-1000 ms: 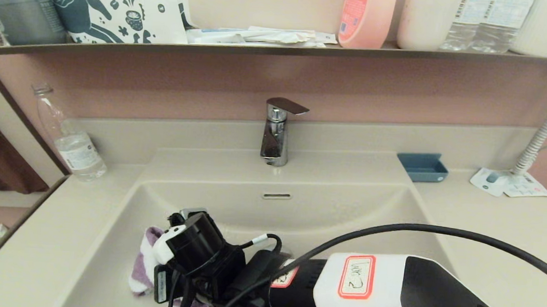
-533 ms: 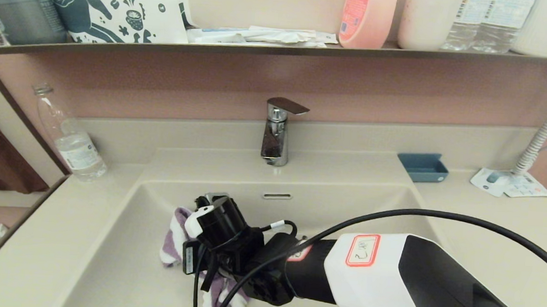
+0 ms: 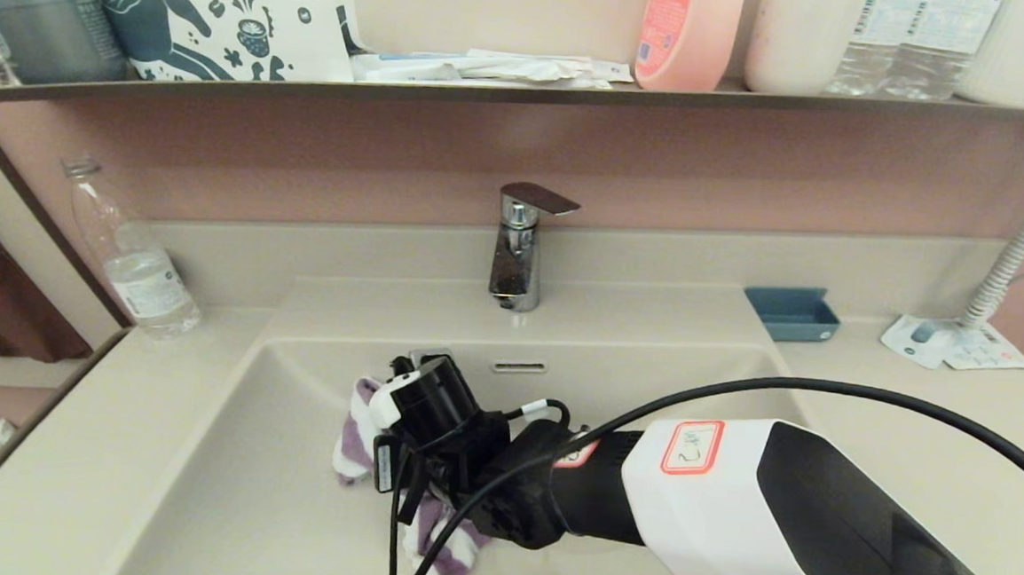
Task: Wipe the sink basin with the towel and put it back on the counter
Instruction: Wipe the sink
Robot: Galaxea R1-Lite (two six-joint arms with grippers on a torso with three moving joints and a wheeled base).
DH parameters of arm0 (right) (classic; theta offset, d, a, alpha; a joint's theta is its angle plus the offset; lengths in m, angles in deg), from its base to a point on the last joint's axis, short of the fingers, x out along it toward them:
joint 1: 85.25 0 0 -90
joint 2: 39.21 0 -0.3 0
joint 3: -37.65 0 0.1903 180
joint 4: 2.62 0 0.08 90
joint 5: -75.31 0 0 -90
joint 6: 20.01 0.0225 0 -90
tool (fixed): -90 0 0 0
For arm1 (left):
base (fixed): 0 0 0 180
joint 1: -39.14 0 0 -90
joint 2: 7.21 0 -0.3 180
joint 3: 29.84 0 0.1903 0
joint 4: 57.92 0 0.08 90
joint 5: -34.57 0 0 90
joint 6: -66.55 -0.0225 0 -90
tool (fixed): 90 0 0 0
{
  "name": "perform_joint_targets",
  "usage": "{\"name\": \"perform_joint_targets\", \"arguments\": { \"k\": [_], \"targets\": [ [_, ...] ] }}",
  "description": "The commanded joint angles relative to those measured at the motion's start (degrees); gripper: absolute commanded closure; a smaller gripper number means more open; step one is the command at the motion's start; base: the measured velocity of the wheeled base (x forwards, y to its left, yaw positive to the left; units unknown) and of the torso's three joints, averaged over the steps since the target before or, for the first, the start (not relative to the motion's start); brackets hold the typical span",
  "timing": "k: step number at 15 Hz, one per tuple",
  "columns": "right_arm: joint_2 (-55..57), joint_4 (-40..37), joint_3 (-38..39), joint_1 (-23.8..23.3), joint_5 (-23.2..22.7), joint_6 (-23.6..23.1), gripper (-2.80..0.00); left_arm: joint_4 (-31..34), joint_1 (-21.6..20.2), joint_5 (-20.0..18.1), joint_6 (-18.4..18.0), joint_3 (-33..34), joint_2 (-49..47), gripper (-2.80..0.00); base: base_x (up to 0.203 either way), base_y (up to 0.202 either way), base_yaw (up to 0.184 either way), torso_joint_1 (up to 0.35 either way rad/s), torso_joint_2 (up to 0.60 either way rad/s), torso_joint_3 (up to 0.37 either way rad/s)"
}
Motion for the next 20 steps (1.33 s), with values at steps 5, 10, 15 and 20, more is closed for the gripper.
{"name": "perform_joint_targets", "arguments": {
  "k": [5, 10, 15, 20],
  "targets": [
    [-1.9, -3.5, 3.0, -4.0, 4.6, -0.7, 0.0, 0.0, 0.0, 0.0, 0.0, 0.0, -0.1, 0.0, 0.0, 0.0, 0.0, 0.0, 0.01, 0.0],
    [-7.4, -3.9, 12.0, -5.5, 7.1, -1.1, 0.0, 0.0, 0.0, 0.0, 0.0, 0.0, -0.1, 0.0, 0.0, 0.0, 0.0, 0.0, 0.0, 0.0],
    [-14.2, -4.0, 22.7, -9.6, 9.6, -1.2, 0.0, 0.0, 0.0, 0.0, 0.0, 0.0, -0.1, 0.0, 0.0, 0.0, 0.0, 0.0, 0.0, 0.0],
    [-22.1, -5.9, 33.9, -13.2, 11.5, -1.4, 0.0, 0.0, 0.0, 0.0, 0.0, 0.0, -0.1, 0.0, 0.0, 0.0, 0.0, 0.0, 0.0, 0.0]
  ]
}}
